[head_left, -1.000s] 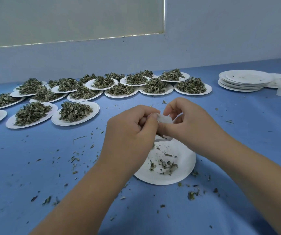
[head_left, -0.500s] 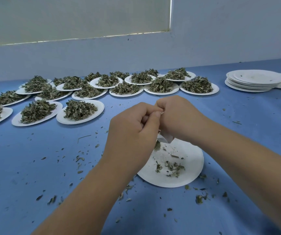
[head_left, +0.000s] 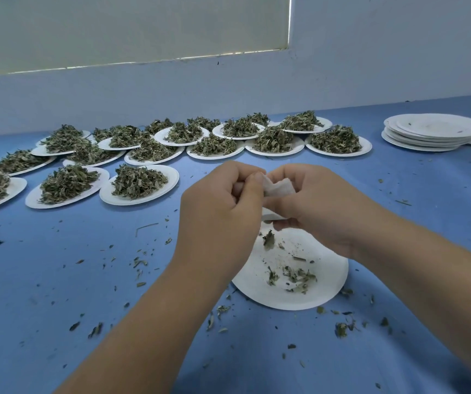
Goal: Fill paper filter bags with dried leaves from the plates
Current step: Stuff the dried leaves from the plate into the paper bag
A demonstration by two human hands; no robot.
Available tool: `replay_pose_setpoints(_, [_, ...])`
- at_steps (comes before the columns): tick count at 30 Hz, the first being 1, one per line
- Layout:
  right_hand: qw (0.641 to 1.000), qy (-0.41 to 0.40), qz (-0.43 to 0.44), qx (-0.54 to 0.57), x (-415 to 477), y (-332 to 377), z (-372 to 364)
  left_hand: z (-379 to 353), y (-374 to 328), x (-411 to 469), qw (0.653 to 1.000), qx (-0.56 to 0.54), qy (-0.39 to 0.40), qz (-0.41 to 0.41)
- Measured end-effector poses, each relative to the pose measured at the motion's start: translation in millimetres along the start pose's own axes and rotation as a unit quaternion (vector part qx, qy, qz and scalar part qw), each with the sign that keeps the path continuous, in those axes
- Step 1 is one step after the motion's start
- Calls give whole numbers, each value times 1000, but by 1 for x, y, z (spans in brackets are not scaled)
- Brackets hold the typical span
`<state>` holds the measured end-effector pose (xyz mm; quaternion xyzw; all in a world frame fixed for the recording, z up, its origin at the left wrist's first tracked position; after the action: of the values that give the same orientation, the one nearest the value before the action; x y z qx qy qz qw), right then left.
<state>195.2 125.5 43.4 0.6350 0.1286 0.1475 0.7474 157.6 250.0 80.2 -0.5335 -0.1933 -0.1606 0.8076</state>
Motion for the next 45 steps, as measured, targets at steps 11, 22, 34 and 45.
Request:
replay_pose_setpoints(11, [980, -87, 16, -177, 12, 16, 6, -9, -16, -7, 999, -10, 24, -46])
replay_pose_setpoints(22, [991, -74, 43, -101, -3, -3, 27, 24, 9, 12, 996, 76, -42, -3])
replay_pose_setpoints(34, [807, 112, 95, -572, -6, -20, -21, 45, 12, 15, 990, 105, -92, -13])
replay_pose_setpoints(45, [768, 126, 82, -622, -9, -27, -29, 39, 9, 13, 989, 120, -84, -32])
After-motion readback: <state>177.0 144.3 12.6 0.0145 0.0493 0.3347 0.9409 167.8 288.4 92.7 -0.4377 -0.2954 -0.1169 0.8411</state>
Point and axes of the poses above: each hand's wrist, its own x-axis towards the middle knuckle, its own z-axis out of the back of the hand, y = z × x, the point moved 9 cm from there along x, towards the middle knuckle, and after that the axes turned 9 degrees about y, right-handed, at the moved point
